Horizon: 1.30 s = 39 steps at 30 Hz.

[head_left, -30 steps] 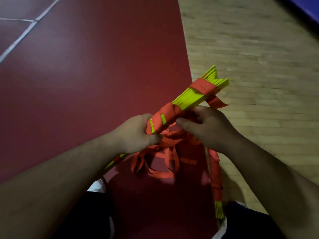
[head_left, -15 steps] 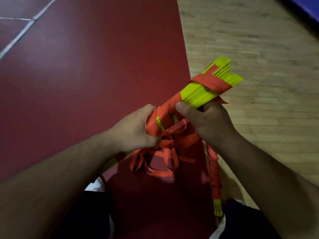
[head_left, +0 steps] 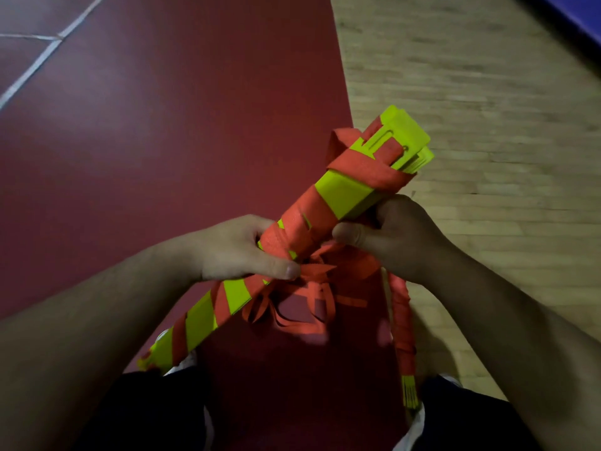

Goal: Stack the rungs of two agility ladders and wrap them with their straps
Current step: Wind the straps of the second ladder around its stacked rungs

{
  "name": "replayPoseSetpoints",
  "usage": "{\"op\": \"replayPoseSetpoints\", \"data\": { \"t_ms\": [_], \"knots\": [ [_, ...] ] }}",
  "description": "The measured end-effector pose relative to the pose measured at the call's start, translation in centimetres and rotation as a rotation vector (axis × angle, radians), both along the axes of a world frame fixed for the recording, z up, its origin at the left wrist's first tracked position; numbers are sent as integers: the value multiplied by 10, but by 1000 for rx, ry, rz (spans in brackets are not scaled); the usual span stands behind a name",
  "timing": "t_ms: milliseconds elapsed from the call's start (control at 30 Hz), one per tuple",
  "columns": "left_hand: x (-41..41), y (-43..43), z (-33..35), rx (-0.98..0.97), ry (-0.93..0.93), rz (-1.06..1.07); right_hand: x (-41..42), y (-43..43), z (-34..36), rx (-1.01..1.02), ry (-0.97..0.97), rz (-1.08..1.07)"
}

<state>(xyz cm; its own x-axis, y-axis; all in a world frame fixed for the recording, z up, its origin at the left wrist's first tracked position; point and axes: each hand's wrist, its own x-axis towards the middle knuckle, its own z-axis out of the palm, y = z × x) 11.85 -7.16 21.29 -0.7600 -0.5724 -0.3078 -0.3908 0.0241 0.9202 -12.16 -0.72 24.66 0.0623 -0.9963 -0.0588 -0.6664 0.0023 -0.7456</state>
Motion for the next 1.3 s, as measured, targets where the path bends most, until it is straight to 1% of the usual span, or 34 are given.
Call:
{"op": "replayPoseSetpoints", "data": {
  "t_ms": [67,167,267,333,400,467,533,633,667,700,767,933,1100,1200,1300],
  "knots": [
    [0,1,-1,11,-2,-15,0,-4,-1,-12,83,-20],
    [-1,3,-3,39,34,-41,0,-6,-6,-36,77,-61],
    [-1,1,-7,47,75,83,0,-6,-15,-52,18,-163],
    [-1,0,-9,52,110,134,2,-5,-16,-73,55,-172],
    [-2,0,-11,105,131,186,4,-5,-16,-101,89,-156],
    [-2,0,-13,126,110,203,6,-4,-14,-141,99,-156],
    [-3,-1,-14,18,7,197,8,-3,-12,-154,77,-177],
    [-5,-1,-14,-247,-216,235,12,-2,-10,-105,21,-213],
    [-6,0,-14,-334,-264,242,15,-2,-10,-85,4,-240],
    [-7,1,-13,-405,-289,239,17,-2,-9,-69,-4,-275],
    [-11,5,-14,-487,-300,215,21,-2,-9,-51,-10,-341],
    [-21,14,-19,-618,-308,131,23,-4,-6,25,-85,-472],
    [-24,19,-24,-768,-356,40,24,-4,-10,52,-79,-503],
    [-23,16,-20,-770,-340,31,20,-4,-14,53,-178,-563],
    [-20,13,-16,-731,-334,56,23,-3,-15,47,-334,-548]
  ]
}}
